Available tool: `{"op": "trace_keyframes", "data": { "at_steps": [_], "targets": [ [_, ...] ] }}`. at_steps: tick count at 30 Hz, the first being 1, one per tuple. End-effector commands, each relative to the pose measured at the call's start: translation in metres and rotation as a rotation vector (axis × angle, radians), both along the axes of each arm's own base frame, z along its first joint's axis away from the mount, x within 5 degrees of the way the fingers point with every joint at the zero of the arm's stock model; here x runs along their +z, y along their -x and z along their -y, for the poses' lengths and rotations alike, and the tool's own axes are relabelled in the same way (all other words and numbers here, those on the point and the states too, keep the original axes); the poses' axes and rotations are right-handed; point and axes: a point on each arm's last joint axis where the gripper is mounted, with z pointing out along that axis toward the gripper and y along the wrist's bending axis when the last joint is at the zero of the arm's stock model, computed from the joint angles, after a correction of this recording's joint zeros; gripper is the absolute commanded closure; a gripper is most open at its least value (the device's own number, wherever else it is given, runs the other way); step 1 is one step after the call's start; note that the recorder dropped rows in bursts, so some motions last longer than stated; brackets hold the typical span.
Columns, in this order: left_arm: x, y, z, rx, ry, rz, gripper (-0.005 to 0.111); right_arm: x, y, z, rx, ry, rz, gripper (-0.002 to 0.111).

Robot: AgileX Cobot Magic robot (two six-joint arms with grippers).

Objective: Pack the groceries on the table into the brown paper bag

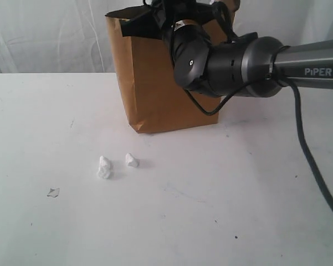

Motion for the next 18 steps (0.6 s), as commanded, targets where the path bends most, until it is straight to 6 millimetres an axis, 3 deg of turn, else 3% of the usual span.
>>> {"op": "trace_keyframes", "data": {
  "at_steps": [1,8,18],
  "targets": [
    [0.0026,0.0008,-0.0002,0.004,0.006,0.012,0.107,0.0017,-0.0008,0.0003,0.0,-0.012,0.003,0.106],
    [0.0026,0.0008,-0.0002,0.004,0.006,0.012,0.107,0.0017,-0.0008,0.0003,0.0,-0.012,0.003,0.09],
    [0.0026,0.0008,-0.0002,0.004,0.006,0.012,0.107,0.0043,-0.0008,0.003,-0.023,-0.04,0.01,0.091]
  ]
}}
